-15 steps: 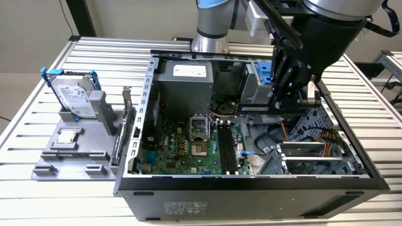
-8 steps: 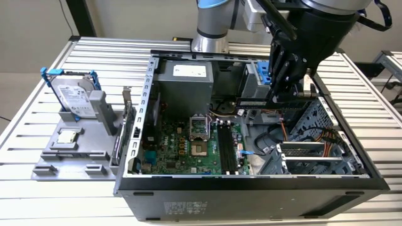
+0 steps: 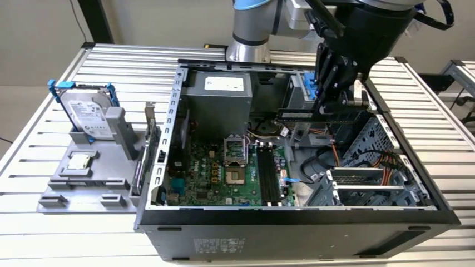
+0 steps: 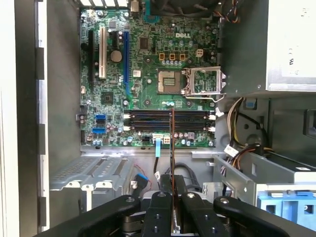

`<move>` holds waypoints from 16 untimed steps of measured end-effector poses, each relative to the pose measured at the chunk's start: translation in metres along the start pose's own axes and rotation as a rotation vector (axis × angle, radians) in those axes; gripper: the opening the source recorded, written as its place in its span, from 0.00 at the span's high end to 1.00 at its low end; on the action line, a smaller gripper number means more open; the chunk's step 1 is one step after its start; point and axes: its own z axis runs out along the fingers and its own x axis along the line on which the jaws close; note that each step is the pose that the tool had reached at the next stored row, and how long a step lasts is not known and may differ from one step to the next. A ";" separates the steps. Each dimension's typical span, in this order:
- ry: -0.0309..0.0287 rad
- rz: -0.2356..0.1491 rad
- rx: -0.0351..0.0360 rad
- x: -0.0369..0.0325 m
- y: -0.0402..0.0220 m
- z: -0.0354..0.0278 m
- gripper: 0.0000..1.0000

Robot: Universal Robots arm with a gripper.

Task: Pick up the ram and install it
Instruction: 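Pick up the ram and move it above insertion slot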

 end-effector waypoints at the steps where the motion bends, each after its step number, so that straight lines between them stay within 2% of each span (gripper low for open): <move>1: 0.0002 0.000 0.0000 -0.0023 0.0000 0.0000 1.00; 9: 0.0002 0.001 0.0000 -0.0201 0.0004 0.0007 1.00; 16: 0.0000 0.017 0.0006 -0.0264 0.0024 0.0009 1.00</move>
